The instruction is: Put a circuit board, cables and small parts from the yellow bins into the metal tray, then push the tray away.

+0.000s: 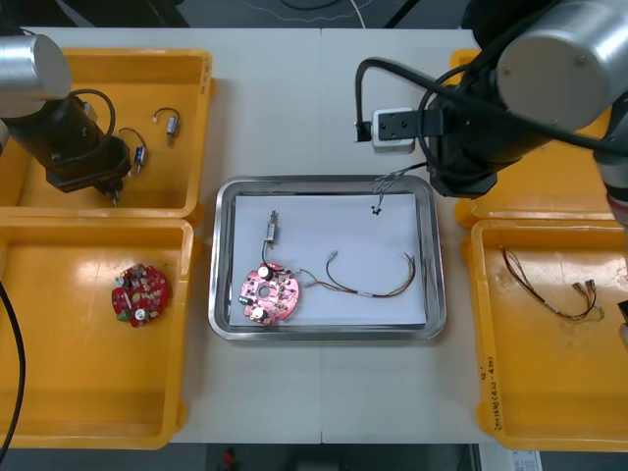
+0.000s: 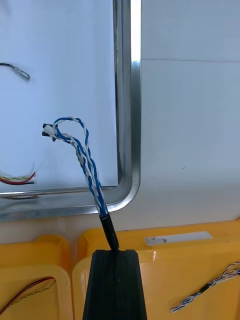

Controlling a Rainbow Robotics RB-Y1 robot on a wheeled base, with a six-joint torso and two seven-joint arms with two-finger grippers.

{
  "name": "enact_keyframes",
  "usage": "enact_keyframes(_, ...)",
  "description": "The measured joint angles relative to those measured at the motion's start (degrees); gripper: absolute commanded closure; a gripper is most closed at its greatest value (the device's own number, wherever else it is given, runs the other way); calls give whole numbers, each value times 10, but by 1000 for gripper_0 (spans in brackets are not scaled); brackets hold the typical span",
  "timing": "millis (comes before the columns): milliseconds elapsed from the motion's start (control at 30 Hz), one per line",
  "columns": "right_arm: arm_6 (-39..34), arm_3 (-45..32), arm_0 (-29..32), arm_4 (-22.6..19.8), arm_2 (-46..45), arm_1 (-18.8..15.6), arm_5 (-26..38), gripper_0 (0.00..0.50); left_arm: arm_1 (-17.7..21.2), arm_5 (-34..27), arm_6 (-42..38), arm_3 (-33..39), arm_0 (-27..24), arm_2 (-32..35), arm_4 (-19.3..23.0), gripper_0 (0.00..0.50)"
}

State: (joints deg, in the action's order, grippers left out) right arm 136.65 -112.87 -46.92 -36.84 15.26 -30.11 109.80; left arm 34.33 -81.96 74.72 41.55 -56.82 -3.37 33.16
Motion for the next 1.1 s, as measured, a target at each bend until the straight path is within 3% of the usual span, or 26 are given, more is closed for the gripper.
enact_keyframes(167, -21, 16, 0, 39, 62, 25, 0, 500, 0, 0, 0, 1, 0, 1, 3, 500)
enact_keyframes(400, -25, 87, 0, 44, 78, 68, -36, 500, 0, -10, 0, 26, 0, 3, 0, 500)
enact_keyframes(733, -30, 147, 0, 66, 114, 86, -107, 500, 0, -131, 0, 155, 1, 43, -25, 500)
enact_keyframes(1100, -32, 212, 0, 109, 144, 86, -128, 500, 0, -239, 0, 269, 1, 46, -53, 500)
